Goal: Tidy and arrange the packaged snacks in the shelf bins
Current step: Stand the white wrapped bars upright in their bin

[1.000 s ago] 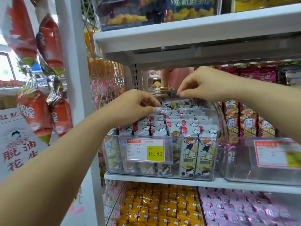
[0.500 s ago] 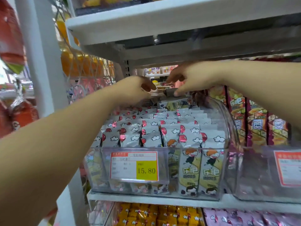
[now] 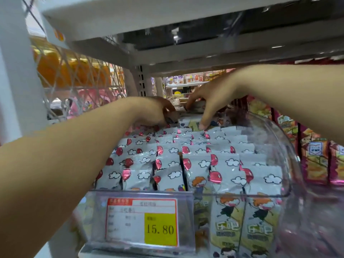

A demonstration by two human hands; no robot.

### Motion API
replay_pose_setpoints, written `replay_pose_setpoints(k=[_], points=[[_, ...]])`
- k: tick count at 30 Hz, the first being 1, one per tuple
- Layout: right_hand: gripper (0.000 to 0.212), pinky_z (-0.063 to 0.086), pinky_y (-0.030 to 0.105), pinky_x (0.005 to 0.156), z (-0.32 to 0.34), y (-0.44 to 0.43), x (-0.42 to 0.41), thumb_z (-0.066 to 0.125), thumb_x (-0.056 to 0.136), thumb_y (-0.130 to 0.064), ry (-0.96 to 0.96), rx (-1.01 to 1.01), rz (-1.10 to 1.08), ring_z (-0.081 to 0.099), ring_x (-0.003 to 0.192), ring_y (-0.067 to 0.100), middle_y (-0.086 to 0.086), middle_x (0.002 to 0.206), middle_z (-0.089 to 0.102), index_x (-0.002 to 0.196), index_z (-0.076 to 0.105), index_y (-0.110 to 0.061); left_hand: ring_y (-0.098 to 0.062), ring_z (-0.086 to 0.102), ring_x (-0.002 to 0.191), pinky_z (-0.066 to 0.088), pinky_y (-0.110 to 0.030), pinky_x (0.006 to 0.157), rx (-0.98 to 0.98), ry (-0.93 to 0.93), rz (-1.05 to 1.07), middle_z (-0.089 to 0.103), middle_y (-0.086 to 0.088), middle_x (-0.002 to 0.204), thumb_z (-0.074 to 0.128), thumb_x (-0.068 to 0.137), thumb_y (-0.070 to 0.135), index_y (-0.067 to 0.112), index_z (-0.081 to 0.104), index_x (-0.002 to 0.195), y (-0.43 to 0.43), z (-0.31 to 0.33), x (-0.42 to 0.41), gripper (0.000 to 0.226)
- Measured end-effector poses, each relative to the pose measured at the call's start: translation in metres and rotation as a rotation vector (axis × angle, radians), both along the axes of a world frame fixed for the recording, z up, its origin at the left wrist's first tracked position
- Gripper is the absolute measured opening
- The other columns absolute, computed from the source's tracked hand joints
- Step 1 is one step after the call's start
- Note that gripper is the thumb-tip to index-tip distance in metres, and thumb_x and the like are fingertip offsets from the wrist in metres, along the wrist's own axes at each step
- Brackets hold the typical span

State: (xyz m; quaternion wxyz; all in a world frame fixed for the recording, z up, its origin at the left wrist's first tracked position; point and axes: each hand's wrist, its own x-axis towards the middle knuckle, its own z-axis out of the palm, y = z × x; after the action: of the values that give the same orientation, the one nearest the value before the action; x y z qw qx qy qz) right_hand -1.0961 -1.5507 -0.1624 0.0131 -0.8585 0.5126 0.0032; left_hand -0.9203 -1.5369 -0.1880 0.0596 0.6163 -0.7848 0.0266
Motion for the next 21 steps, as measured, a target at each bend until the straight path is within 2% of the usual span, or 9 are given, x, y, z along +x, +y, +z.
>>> replay_pose_setpoints(k=[2,4,6,8,10,14,17,19,21], points=[[0.077,0.032,0.03,0.101,-0.002,-0.003,0.002,0.078,0.072,-0.037,-0.021,0.009,-0.002,0.029,0.137,0.023,-0.001,0.152,0.025,0.139,0.04,-0.032,-0.015,0.057,0.082,0.048,-0.024,0.068,-0.036,-0.032,0.009,0.055,-0.002,0.129,0.058,0.091,0.01,0.023,0.046,0.137,-0.002,-0.001,0.0,0.05],[0.076,0.038,0.036,0.103,-0.004,-0.005,0.003,0.08,0.069,-0.035,-0.028,0.002,-0.008,0.035,0.131,0.023,0.0,0.148,0.029,0.134,0.042,-0.033,-0.022,0.055,0.104,0.046,-0.027,0.085,-0.077,-0.069,0.02,0.051,-0.004,0.136,0.056,0.093,0.014,0.02,0.045,0.139,-0.003,-0.001,0.001,0.048],[0.074,0.043,0.037,0.098,-0.005,-0.006,0.004,0.08,0.069,-0.033,-0.042,0.008,-0.008,0.04,0.126,0.022,0.001,0.143,0.033,0.132,0.042,-0.033,-0.025,0.051,0.117,0.043,-0.03,0.095,-0.085,-0.069,0.03,0.049,-0.005,0.139,0.055,0.094,0.015,0.018,0.044,0.14,-0.002,-0.002,0.003,0.047],[0.071,0.045,0.037,0.097,-0.006,-0.007,0.003,0.08,0.07,-0.032,-0.071,0.032,-0.004,0.044,0.124,0.022,0.0,0.141,0.035,0.13,0.042,-0.034,-0.025,0.051,0.116,0.044,-0.03,0.094,-0.082,-0.05,0.03,0.05,-0.006,0.137,0.056,0.094,0.014,0.018,0.045,0.139,0.0,-0.001,0.004,0.046],[0.069,0.047,0.038,0.096,-0.007,-0.008,0.004,0.079,0.071,-0.032,-0.085,0.049,0.006,0.046,0.123,0.025,0.002,0.139,0.037,0.128,0.041,-0.034,-0.024,0.053,0.109,0.045,-0.029,0.087,-0.093,-0.014,0.029,0.053,-0.006,0.134,0.055,0.094,0.013,0.018,0.047,0.136,0.002,-0.001,0.005,0.043],[0.064,0.051,0.039,0.084,-0.01,-0.004,0.008,0.079,0.072,-0.026,-0.107,0.013,0.04,0.056,0.115,0.03,0.011,0.13,0.051,0.124,0.042,-0.034,-0.023,0.052,0.099,0.04,-0.026,0.076,-0.149,0.024,0.039,0.054,-0.005,0.132,0.052,0.095,0.014,0.021,0.048,0.135,0.006,0.003,0.004,0.041],[0.062,0.049,0.045,0.091,-0.005,0.005,0.012,0.079,0.067,-0.03,-0.162,-0.015,0.084,0.059,0.097,0.026,0.019,0.124,0.056,0.12,0.047,-0.031,-0.021,0.049,0.092,0.036,-0.023,0.074,-0.213,0.05,0.022,0.056,-0.005,0.127,0.051,0.095,0.017,0.023,0.052,0.13,0.016,0.008,0.005,0.035],[0.064,0.046,0.042,0.099,0.002,0.015,0.012,0.077,0.065,-0.044,-0.097,0.026,0.073,0.059,0.101,0.02,0.013,0.12,0.061,0.121,0.052,-0.025,-0.022,0.052,0.091,0.036,-0.023,0.072,-0.27,0.086,0.006,0.059,-0.005,0.12,0.053,0.094,0.019,0.025,0.054,0.123,0.026,0.011,0.009,0.029],[0.054,0.045,0.04,0.099,0.009,0.028,0.009,0.075,0.076,-0.033,-0.123,0.017,0.1,0.059,0.106,0.021,0.006,0.117,0.06,0.123,0.049,-0.027,-0.022,0.053,0.096,0.038,-0.024,0.076,-0.313,0.111,-0.007,0.058,-0.003,0.12,0.053,0.095,0.022,0.026,0.052,0.127,0.04,0.014,0.015,0.032]])
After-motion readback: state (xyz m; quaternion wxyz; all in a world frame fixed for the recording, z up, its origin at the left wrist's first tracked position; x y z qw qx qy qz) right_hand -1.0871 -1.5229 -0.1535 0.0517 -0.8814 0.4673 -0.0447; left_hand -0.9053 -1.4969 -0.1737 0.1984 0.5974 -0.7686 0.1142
